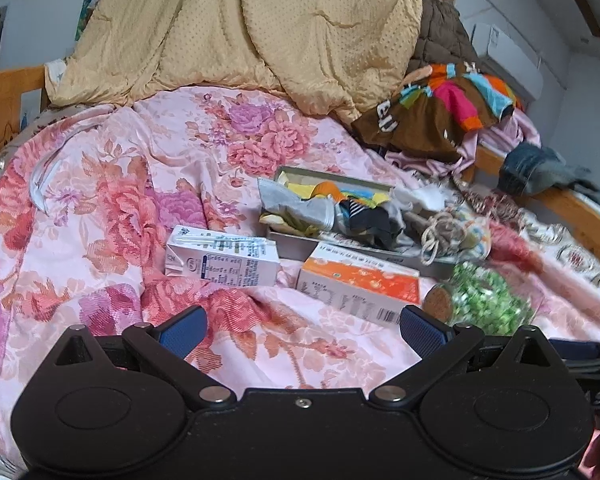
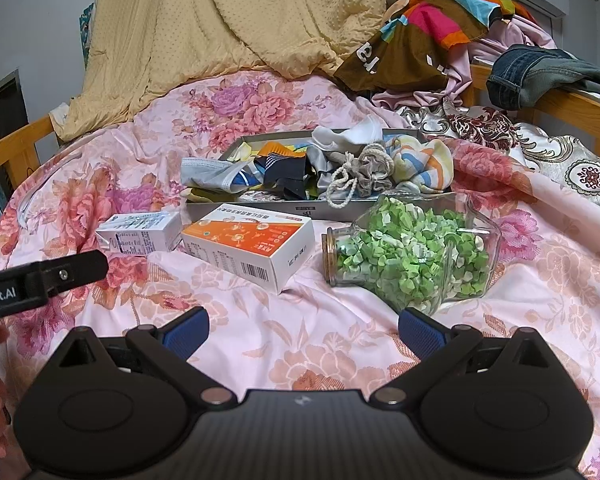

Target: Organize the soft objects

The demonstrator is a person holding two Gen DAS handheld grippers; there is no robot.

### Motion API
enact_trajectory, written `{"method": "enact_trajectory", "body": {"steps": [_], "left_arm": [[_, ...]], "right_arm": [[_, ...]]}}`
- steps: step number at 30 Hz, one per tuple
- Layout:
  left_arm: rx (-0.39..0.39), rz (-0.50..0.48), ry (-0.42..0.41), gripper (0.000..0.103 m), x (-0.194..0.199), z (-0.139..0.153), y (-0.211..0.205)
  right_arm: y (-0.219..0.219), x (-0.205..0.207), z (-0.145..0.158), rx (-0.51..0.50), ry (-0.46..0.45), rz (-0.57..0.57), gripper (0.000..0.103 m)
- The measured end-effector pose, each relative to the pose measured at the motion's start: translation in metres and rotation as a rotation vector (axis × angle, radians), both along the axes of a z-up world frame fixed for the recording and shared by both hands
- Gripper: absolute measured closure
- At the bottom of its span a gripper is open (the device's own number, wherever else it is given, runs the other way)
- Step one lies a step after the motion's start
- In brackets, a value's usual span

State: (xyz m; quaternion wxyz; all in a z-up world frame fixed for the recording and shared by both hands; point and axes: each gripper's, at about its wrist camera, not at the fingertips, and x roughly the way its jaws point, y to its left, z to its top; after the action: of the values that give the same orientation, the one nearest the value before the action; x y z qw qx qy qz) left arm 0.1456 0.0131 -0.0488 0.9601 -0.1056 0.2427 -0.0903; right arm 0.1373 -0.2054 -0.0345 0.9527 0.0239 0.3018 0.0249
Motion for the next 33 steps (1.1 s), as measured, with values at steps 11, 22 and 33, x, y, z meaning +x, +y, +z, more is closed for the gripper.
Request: {"method": "enact_trajectory", "body": {"steps": [11, 22, 33], "left_arm": [[0.014, 0.007, 0.000, 0.001, -0.0003, 0.0074, -0.0018], [0.027, 0.001, -0.010, 0.001, -0.0008, 0.0090, -0.0040], [0.022, -0.011, -0.008, 0.001, -0.0003, 0.0078, -0.0039]], "right_arm": [[0.0007, -0.0004, -0.0025, -0.002, 0.003, 0.001, 0.000], [0.0010, -0.0005, -0.0030, -0.003, 0.005, 0.001, 0.000], [0.0023, 0.0002, -0.0053, -0.007, 0.012, 0.006, 0.000]]}}
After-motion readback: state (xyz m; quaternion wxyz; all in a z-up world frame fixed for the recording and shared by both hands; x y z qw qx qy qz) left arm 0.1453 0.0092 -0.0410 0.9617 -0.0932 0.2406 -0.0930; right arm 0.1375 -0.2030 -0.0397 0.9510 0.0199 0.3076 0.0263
